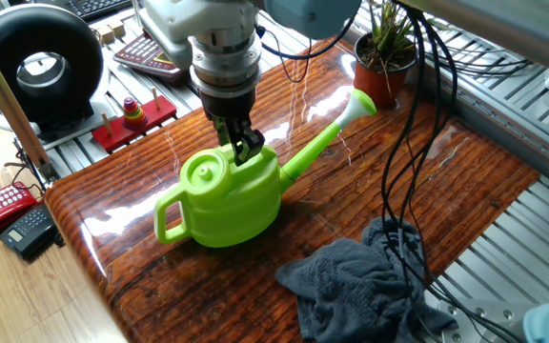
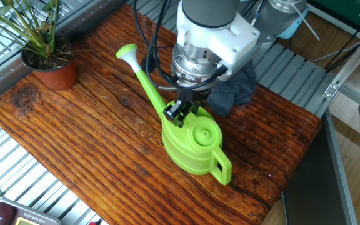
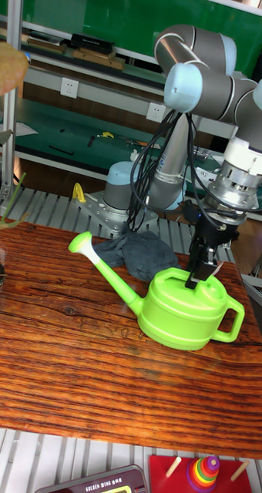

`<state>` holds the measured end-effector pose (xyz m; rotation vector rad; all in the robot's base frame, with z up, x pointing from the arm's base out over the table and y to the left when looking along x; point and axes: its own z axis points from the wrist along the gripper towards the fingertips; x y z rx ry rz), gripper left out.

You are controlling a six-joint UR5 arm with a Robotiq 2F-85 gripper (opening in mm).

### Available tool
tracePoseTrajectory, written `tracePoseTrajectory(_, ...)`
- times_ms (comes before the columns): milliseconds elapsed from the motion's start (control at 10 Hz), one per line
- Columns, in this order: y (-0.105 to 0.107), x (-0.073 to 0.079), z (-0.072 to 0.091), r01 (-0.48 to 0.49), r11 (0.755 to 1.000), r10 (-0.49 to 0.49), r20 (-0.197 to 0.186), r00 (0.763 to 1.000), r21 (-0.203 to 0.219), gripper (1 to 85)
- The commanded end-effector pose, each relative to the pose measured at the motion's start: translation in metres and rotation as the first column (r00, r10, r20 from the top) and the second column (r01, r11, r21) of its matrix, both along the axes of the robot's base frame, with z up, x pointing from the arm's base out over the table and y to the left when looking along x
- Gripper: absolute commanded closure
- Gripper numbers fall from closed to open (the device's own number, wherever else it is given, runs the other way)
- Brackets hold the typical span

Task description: Water the plant

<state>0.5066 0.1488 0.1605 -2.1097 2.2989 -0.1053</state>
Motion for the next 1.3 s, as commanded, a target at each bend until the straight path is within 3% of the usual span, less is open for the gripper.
tracePoseTrajectory(0,0.002,-0.001,-0.006,0.013,1.000,-0.013,0.011,1.000,0.020,47.3)
tracePoseTrajectory(200,0.003,-0.001,-0.008,0.013,1.000,-0.013,0.011,1.000,0.024,50.0)
tracePoseTrajectory(400,0.004,-0.002,-0.008,0.013,1.000,-0.014,0.007,1.000,0.029,65.7)
tracePoseTrajectory(800,0.006,-0.002,0.001,-0.003,0.999,0.003,0.005,1.000,0.034,84.0)
tracePoseTrajectory(1200,0.003,-0.003,0.006,-0.020,0.998,0.020,-0.004,1.000,0.057,84.7)
